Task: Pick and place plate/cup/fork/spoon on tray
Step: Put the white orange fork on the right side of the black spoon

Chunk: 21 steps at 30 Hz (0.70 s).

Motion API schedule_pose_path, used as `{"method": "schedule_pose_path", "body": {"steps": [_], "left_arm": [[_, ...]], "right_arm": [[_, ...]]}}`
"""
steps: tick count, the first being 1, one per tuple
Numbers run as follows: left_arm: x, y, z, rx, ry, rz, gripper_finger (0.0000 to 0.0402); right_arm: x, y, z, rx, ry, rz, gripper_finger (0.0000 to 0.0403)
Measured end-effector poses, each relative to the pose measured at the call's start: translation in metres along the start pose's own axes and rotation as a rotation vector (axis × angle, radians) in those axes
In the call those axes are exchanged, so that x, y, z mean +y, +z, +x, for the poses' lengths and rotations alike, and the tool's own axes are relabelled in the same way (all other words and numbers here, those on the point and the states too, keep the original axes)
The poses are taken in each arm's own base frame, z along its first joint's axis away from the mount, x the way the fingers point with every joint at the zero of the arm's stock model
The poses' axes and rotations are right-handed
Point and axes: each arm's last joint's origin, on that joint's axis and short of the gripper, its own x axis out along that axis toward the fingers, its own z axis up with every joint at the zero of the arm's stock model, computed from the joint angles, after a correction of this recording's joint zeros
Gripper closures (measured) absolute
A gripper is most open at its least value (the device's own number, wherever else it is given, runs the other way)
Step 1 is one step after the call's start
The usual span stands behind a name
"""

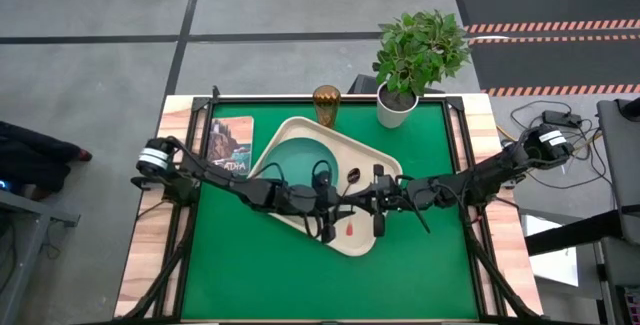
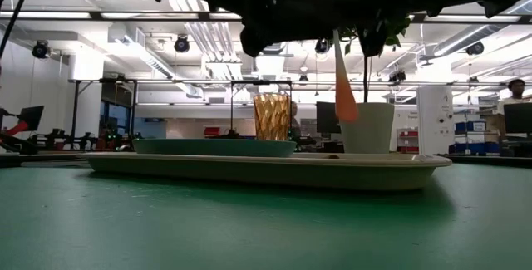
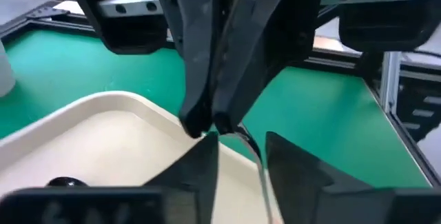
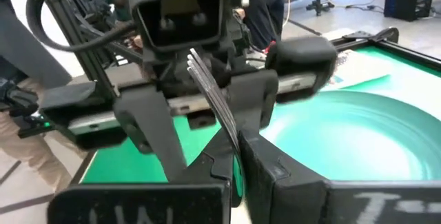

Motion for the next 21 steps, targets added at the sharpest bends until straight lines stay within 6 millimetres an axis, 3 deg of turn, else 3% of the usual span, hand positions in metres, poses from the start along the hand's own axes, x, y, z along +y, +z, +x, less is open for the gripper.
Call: {"method": "schedule_pose_path", "body": {"steps": [9, 21], "left_arm": [[0.005, 0.013, -0.025, 0.076, 0.076, 0.136, 0.0211], [0.010, 0.024, -0.049, 0.092, 0.137, 0.246, 0.0182]], "right_arm": [[-0.005, -0.001, -0.003, -0.025, -0.099, 0.036, 0.0395], [-0.024, 0.001, -0.001, -0.055, -0.216, 0.115, 0.0395]]}}
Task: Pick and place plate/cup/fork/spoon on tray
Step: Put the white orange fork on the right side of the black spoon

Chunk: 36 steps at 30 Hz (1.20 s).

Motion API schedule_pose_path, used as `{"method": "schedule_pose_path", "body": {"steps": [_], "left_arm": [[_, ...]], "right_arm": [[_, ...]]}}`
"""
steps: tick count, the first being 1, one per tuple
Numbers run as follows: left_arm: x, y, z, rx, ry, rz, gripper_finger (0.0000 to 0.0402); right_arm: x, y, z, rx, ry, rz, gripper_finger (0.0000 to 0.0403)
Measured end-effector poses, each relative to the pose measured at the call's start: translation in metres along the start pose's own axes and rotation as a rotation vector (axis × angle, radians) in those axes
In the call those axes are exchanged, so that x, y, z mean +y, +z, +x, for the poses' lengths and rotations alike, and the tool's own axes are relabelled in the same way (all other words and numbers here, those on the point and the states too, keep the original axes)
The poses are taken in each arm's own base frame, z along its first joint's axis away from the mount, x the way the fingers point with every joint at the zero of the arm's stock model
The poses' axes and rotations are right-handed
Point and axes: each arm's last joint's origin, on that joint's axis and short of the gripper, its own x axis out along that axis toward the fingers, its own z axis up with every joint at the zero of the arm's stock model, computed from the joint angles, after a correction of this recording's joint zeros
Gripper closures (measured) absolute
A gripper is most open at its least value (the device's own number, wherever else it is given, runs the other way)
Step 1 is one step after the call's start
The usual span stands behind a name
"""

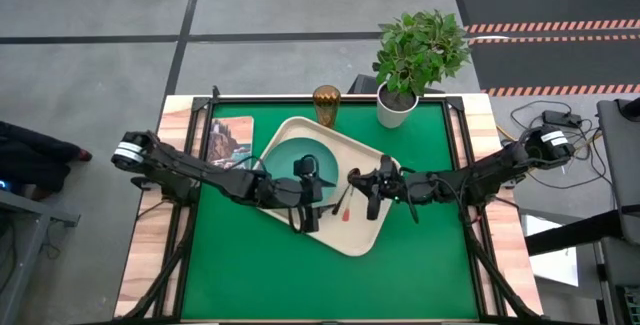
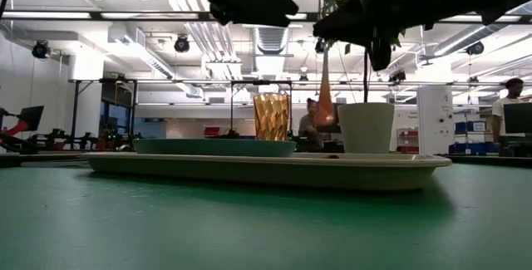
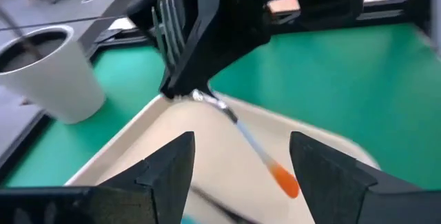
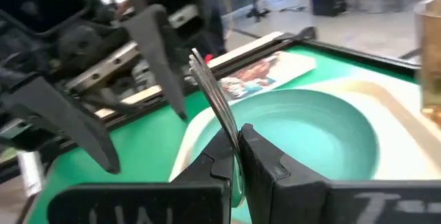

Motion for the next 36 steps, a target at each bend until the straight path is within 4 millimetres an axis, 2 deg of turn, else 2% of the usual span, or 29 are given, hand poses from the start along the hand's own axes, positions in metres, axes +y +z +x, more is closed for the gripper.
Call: {"method": "schedule_pose_path", "body": {"steps": [8, 18, 23, 26, 36], "left_arm": [[0.010, -0.016, -0.019, -0.005, 0.056, -0.031, 0.0182], [0.016, -0.038, -0.036, -0.143, 0.062, -0.092, 0.0182], [0.019, -0.045, -0.041, -0.187, 0.081, -0.113, 0.0182], [0.020, -0.043, -0.042, -0.211, 0.093, -0.120, 0.0182], [0.022, -0.042, -0.043, -0.211, 0.130, -0.122, 0.0182]], "right_arm": [[-0.016, -0.022, -0.009, 0.015, -0.118, 0.138, 0.0394], [-0.032, -0.043, -0.020, 0.035, -0.208, 0.228, 0.0394], [-0.031, -0.050, -0.023, 0.039, -0.226, 0.259, 0.0394], [-0.029, -0.056, -0.023, 0.036, -0.254, 0.276, 0.0394], [-0.024, -0.074, -0.006, 0.064, -0.313, 0.248, 0.0393]]}}
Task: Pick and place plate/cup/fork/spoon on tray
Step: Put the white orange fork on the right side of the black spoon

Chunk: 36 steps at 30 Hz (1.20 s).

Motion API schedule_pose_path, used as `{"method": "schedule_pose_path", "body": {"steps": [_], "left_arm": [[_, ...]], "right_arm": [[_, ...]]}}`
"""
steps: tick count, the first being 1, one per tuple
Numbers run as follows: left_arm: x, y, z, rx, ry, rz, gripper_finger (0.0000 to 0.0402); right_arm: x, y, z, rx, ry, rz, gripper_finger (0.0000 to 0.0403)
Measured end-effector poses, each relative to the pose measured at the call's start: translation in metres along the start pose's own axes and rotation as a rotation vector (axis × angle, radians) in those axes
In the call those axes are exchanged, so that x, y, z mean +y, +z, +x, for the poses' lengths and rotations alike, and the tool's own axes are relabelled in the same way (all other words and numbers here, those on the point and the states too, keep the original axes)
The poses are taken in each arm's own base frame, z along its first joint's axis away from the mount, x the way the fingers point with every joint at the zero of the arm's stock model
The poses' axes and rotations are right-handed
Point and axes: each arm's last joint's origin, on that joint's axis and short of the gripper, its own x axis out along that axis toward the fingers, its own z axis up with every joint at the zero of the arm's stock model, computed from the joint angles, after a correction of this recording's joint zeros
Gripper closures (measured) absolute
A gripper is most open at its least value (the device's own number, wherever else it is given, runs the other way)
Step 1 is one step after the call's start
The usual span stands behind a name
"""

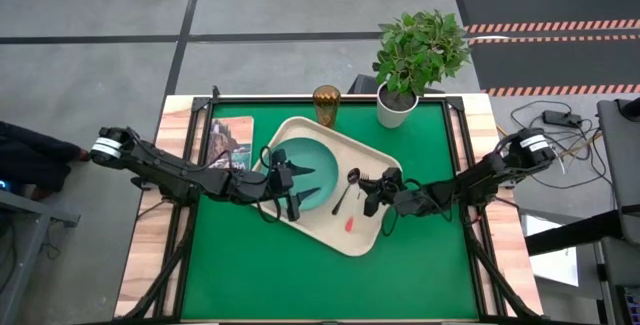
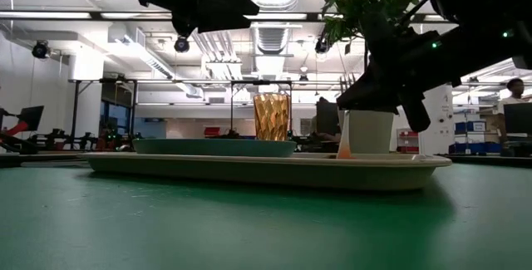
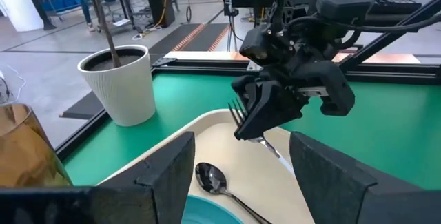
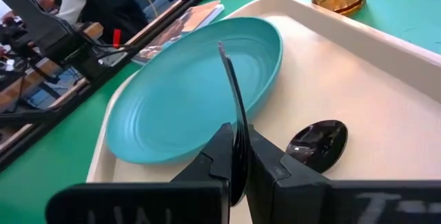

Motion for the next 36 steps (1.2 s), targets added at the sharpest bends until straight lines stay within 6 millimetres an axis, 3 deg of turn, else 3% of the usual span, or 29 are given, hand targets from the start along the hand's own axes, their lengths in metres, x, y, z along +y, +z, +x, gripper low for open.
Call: {"method": "schedule_pose_path", "body": {"steps": [8, 17, 24, 31, 36], "left_arm": [[0.000, 0.000, 0.000, 0.000, 0.000, -0.002, 0.0182], [0.000, 0.000, 0.000, 0.001, 0.000, -0.002, 0.0182], [-0.001, 0.000, -0.001, 0.001, -0.005, -0.013, 0.0182], [-0.009, -0.007, -0.003, 0.044, -0.038, -0.064, 0.0182], [-0.023, -0.015, -0.005, 0.070, -0.082, -0.056, 0.0182]], "right_arm": [[-0.002, -0.002, 0.000, 0.015, -0.019, -0.031, 0.0382], [-0.004, -0.002, -0.001, 0.012, -0.040, -0.042, 0.0296], [-0.005, -0.002, -0.001, 0.018, -0.046, -0.048, 0.0258], [-0.007, 0.005, -0.010, 0.074, -0.061, -0.106, 0.0252], [0.009, 0.022, -0.017, 0.237, 0.106, -0.240, 0.0280]]}}
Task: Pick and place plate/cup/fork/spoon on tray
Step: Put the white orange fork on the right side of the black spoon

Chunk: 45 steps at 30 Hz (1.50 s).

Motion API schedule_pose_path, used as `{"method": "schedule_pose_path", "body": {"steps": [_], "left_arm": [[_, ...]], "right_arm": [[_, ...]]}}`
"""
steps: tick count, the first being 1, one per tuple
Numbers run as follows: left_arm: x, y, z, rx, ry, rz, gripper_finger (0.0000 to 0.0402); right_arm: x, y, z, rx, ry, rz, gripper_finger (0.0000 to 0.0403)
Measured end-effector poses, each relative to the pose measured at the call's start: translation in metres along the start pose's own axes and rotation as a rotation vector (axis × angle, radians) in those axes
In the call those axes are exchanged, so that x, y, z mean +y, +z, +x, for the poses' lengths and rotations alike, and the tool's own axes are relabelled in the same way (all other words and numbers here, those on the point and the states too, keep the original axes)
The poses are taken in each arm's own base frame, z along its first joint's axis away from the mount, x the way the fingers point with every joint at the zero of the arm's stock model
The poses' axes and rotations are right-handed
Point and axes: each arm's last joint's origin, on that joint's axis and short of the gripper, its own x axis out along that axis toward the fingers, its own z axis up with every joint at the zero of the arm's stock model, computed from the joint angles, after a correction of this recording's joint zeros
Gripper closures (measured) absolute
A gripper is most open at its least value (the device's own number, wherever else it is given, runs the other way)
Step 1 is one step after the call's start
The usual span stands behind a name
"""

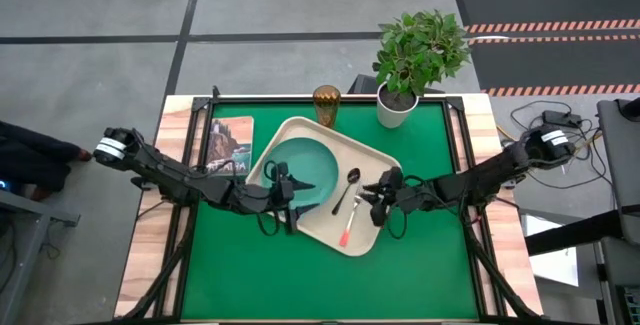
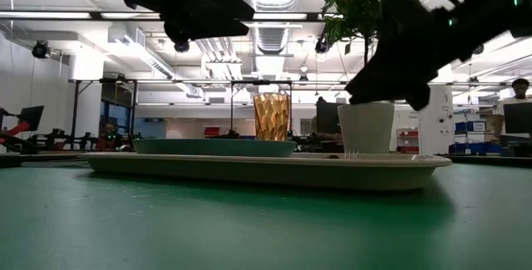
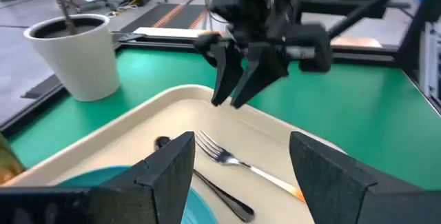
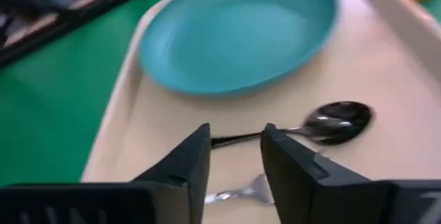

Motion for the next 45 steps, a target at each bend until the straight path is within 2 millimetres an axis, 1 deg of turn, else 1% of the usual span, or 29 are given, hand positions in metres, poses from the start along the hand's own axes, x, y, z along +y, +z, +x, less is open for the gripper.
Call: {"method": "schedule_pose_path", "body": {"steps": [3, 5, 9, 11, 13, 16, 18, 21, 26, 28, 31, 41, 45], "left_arm": [[-0.002, -0.002, 0.001, 0.009, -0.006, 0.018, 0.0182], [-0.001, -0.003, 0.002, 0.008, -0.001, 0.034, 0.0182], [0.001, -0.002, 0.003, 0.000, 0.010, 0.084, 0.0182], [0.001, 0.000, 0.003, -0.013, 0.012, 0.103, 0.0182], [0.001, 0.003, 0.002, -0.029, 0.016, 0.126, 0.0182], [0.000, 0.017, 0.000, -0.075, 0.030, 0.142, 0.0182], [0.000, 0.027, -0.002, -0.111, 0.039, 0.156, 0.0182], [0.002, 0.033, -0.007, -0.127, 0.043, 0.210, 0.0182], [0.005, 0.028, -0.011, -0.118, 0.044, 0.248, 0.0182], [0.006, 0.022, -0.011, -0.092, 0.044, 0.260, 0.0182], [0.007, 0.019, -0.012, -0.086, 0.043, 0.263, 0.0182], [0.007, 0.019, -0.012, -0.084, 0.043, 0.265, 0.0182], [0.007, 0.019, -0.012, -0.084, 0.043, 0.265, 0.0182]], "right_arm": [[0.011, 0.010, 0.000, 0.076, 0.045, -0.086, 0.0312], [0.017, 0.015, 0.002, 0.134, 0.040, -0.133, 0.0336], [0.025, 0.021, 0.006, 0.262, -0.038, -0.243, 0.0379], [0.028, 0.023, 0.010, 0.318, -0.076, -0.285, 0.0390], [0.030, 0.026, 0.015, 0.372, -0.081, -0.301, 0.0393], [0.030, 0.024, 0.024, 0.465, -0.030, -0.327, 0.0394], [0.027, 0.021, 0.031, 0.515, -0.006, -0.327, 0.0394], [0.020, 0.019, 0.038, 0.551, -0.018, -0.317, 0.0394], [0.010, 0.012, 0.047, 0.596, -0.050, -0.316, 0.0394], [0.009, 0.011, 0.049, 0.599, -0.055, -0.314, 0.0394], [0.007, 0.010, 0.052, 0.604, -0.065, -0.308, 0.0394], [0.000, 0.015, 0.054, 0.596, -0.086, -0.284, 0.0394], [0.001, 0.016, 0.059, 0.544, -0.100, -0.287, 0.0394]]}}
